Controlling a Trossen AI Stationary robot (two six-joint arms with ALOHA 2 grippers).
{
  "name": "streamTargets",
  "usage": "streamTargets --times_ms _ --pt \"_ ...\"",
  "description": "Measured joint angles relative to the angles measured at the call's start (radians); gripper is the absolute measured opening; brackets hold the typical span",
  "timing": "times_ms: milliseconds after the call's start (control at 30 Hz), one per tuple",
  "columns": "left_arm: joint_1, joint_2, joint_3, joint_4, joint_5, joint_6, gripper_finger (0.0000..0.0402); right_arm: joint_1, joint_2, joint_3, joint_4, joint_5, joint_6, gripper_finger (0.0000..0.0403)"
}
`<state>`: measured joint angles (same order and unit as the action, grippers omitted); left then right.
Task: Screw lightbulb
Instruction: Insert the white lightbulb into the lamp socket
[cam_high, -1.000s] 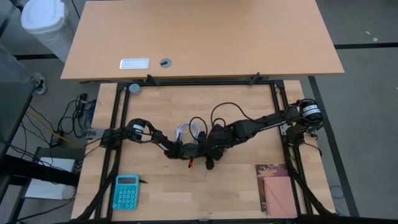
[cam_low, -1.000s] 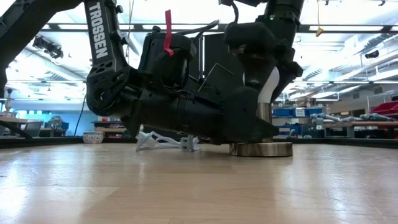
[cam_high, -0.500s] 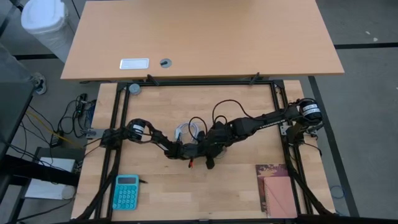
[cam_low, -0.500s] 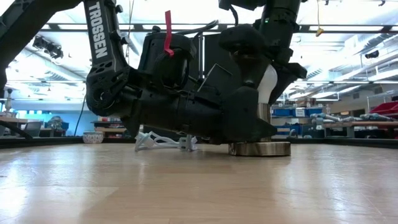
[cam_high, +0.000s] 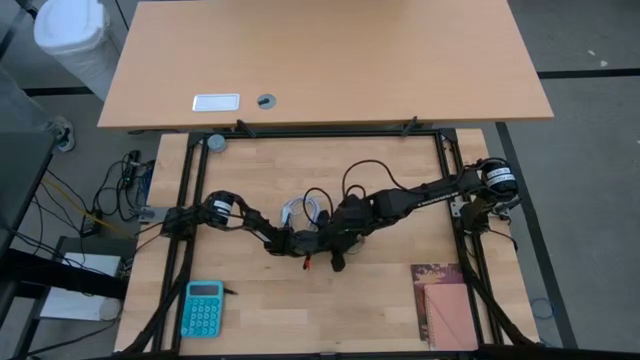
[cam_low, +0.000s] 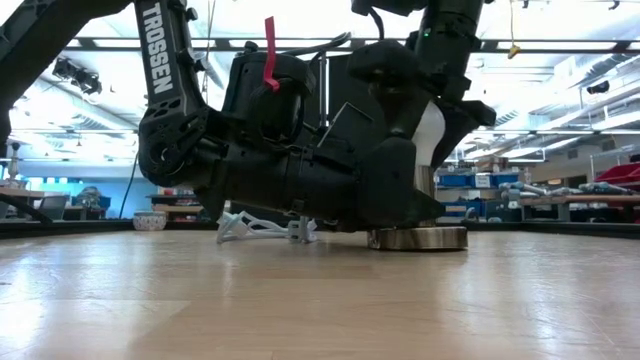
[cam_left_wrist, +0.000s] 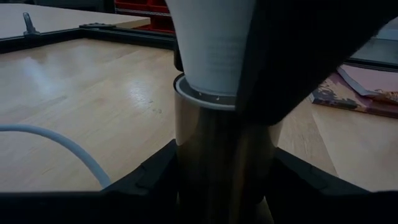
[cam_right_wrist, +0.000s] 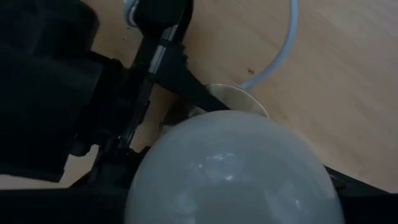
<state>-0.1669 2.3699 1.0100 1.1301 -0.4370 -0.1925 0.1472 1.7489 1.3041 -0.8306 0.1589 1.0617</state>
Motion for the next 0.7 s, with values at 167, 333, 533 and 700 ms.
streamTargets --times_ms 167,333,533,700 --pt "0.000 0.000 0.000 0.000 0.000 -0.001 0.0198 0.003 0.000 0.001 0.011 0.003 -0.057 0.0276" --pt "0.000 0.000 0.000 0.000 0.001 -0.001 0.0198 0.003 0.000 0.001 0.008 0.009 -0.085 0.0311" --pt "0.000 0.000 0.000 -0.001 0.002 0.001 0.0198 0.003 0.000 0.001 0.004 0.011 -0.129 0.0329" --pt "0.000 0.000 0.000 -0.001 0.010 0.002 0.0198 0.014 -0.017 0.001 0.001 0.028 -0.201 0.0323"
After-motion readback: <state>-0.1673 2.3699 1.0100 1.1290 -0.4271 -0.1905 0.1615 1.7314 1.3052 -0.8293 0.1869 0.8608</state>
